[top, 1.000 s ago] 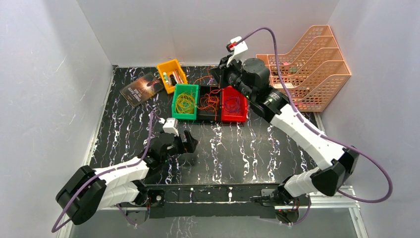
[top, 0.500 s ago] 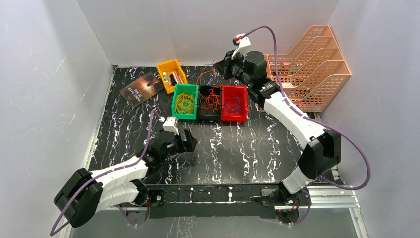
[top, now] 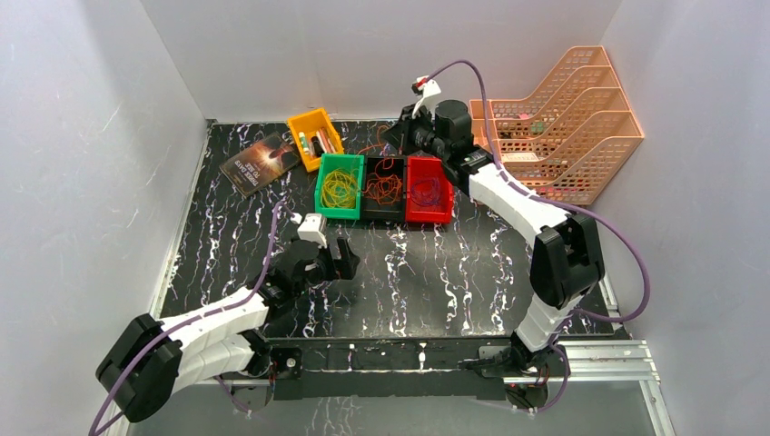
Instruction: Untangle the cables
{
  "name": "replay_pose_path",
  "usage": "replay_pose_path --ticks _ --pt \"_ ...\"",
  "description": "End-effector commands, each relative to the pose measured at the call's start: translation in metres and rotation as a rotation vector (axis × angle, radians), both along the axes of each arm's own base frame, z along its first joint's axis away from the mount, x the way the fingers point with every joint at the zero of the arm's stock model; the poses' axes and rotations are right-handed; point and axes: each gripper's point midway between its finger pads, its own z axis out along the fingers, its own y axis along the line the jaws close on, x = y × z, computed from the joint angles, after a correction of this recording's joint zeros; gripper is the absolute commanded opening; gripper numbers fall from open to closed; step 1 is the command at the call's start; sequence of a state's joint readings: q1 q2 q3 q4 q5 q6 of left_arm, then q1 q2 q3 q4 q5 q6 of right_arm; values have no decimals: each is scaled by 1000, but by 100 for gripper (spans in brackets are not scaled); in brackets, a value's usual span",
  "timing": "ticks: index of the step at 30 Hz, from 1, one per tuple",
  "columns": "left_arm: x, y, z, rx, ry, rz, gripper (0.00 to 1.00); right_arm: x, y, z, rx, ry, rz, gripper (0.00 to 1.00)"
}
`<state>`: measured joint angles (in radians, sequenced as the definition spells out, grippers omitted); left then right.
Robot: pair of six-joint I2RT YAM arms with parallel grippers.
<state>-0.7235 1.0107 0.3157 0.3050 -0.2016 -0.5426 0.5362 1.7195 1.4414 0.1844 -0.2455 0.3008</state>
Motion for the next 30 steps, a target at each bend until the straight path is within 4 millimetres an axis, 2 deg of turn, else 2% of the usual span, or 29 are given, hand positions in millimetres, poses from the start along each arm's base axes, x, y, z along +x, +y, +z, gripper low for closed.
replay_pose_path --ticks 1,4,7,10,11,18,22,27,30 --pt "4 0 13 -8 -31 9 98 3 0 23 46 -73 4 0" --pt "4 -1 13 -8 -31 4 98 15 -15 7 -14 -59 -99 0" --pt "3 -2 15 -13 -39 -4 98 31 -34 -17 -91 -42 -225 0" --pt "3 -1 15 -16 -42 -3 98 35 -41 -32 -148 -43 -261 0" --pt "4 -1 15 -15 -42 -2 98 38 -39 -48 -183 -26 -257 0" --pt "5 -3 13 -3 -36 -7 98 31 -13 -92 -353 -28 -215 0" --pt "5 -2 12 5 -28 -4 98 28 -7 -117 -455 -34 -226 0" --pt "4 1 11 11 -27 2 98 30 -9 -134 -571 -56 -263 0" --pt "4 1 9 15 -26 1 98 33 -15 -133 -646 -91 -317 0"
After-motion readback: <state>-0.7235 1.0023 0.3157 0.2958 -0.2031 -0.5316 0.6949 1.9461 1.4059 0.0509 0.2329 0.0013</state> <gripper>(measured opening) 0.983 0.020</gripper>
